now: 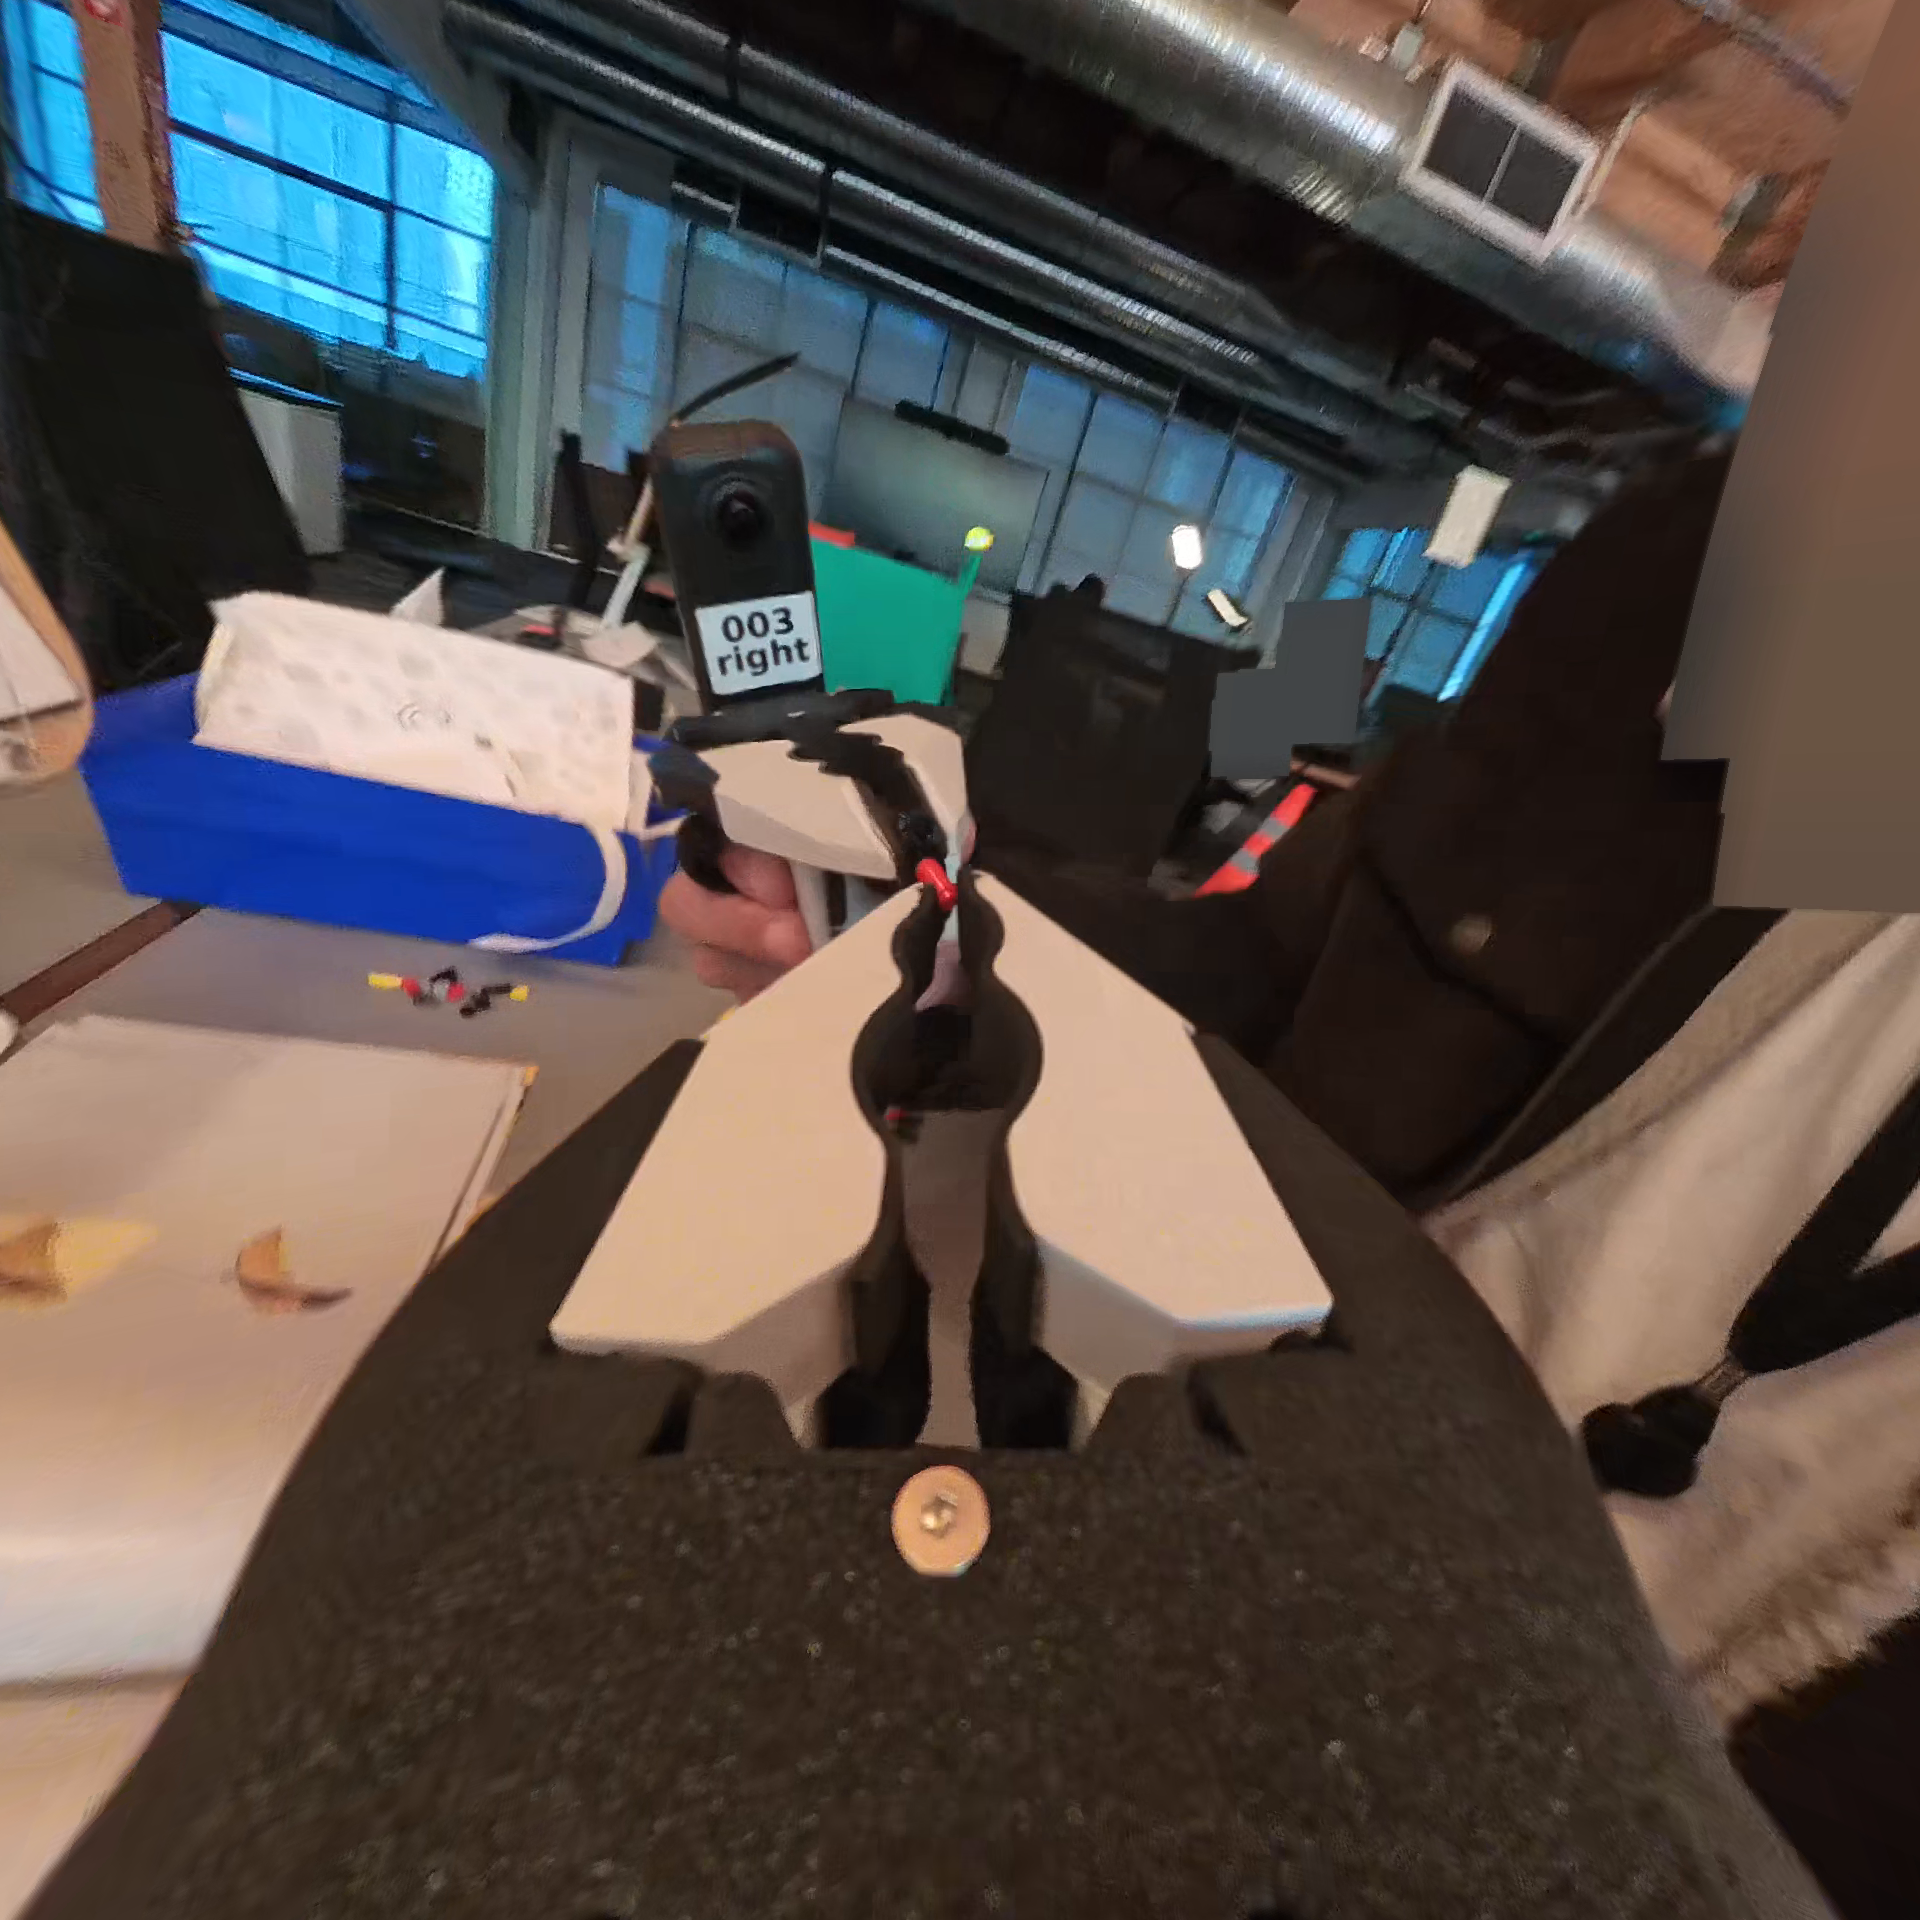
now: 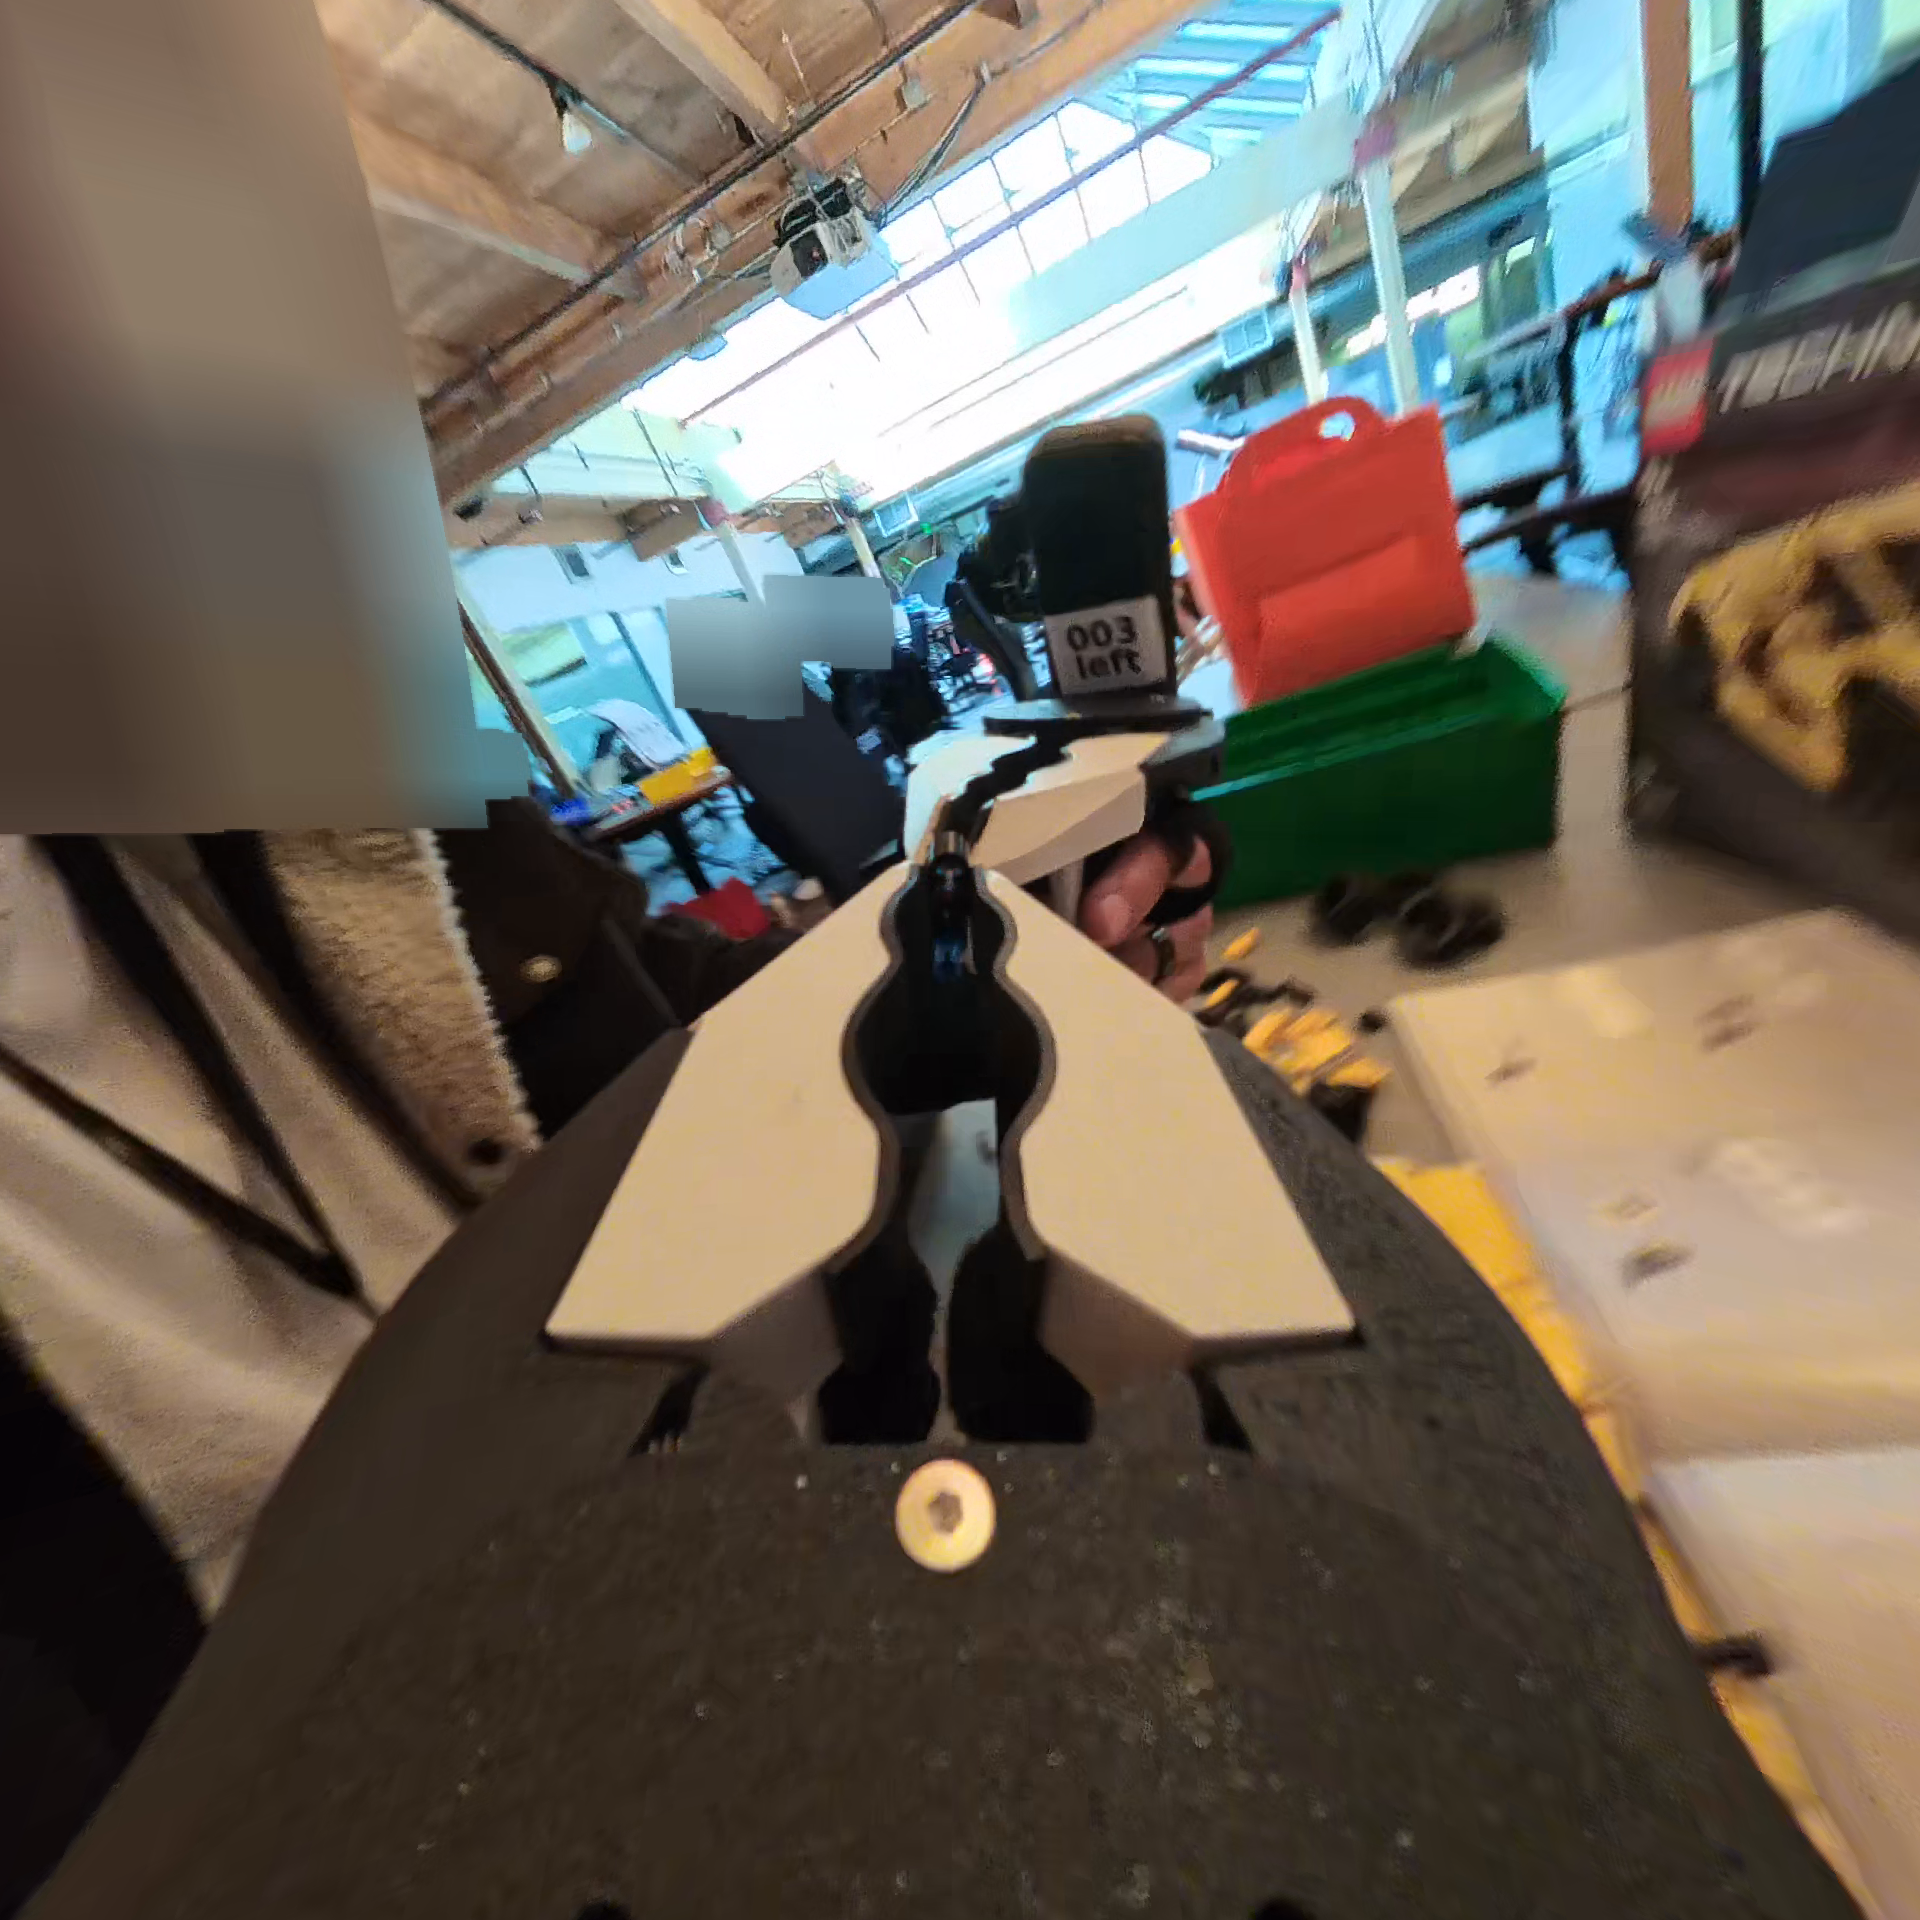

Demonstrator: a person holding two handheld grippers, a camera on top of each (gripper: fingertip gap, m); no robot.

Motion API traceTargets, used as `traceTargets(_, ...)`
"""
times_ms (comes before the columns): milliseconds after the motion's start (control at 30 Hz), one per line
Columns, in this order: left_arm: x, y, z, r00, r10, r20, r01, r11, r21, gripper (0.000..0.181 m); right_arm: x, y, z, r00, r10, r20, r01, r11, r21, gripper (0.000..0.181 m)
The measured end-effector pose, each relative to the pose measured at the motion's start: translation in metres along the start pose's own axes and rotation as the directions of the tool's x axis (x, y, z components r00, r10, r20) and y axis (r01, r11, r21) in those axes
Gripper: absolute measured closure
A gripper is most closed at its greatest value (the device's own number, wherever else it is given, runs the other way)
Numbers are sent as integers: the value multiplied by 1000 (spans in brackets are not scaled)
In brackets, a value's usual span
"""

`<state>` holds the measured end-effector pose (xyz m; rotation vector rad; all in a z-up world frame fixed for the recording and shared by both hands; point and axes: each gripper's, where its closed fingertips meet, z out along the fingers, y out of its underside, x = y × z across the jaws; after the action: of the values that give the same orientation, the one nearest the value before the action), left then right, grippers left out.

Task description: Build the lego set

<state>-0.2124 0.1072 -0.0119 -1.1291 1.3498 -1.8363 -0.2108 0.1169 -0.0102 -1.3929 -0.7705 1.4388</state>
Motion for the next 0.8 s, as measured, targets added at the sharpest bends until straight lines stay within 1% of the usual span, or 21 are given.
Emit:
traceTargets(67,-17,-29,0,997,-68,-38,69,997,24,179,14,-30,-1,990,-129,-48,130,991,16,176)
traceTargets(133,-33,-38,-1,981,-180,-75,181,983,19,178,28,-38,-5,968,-231,-99,235,972,29,176)
traceTargets(167,-40,-35,-1,966,-242,-89,245,969,19,179,35,-35,-8,958,-256,-127,262,964,40,176)
traceTargets(233,-48,-25,-3,933,-328,-150,338,940,40,179,41,-22,-12,948,-287,-139,300,950,88,176)
traceTargets(300,-54,-9,-5,890,-409,-203,424,905,40,179,48,-6,-16,951,-275,-142,289,953,89,176)
traceTargets(367,-59,2,-7,859,-454,-237,476,879,42,178,53,4,-18,962,-245,-121,255,964,78,176)
traceTargets(433,-61,10,-8,838,-484,-253,507,861,34,179,56,11,-18,973,-213,-88,219,974,62,176)
traceTargets(500,-66,19,-10,826,-512,-236,530,848,13,179,62,19,-19,970,-220,-102,224,974,30,176)
traceTargets(667,-67,30,-14,796,-562,-225,572,820,-25,179,64,31,-18,945,-305,-122,299,952,-66,176)
traceTargets(767,-65,32,-12,770,-586,-252,597,801,-36,179,59,34,-18,922,-373,-106,365,927,-87,177)
traceTargets(800,-70,35,-10,776,-589,-224,599,800,-32,181,57,42,-16,920,-384,-76,372,919,-134,176)
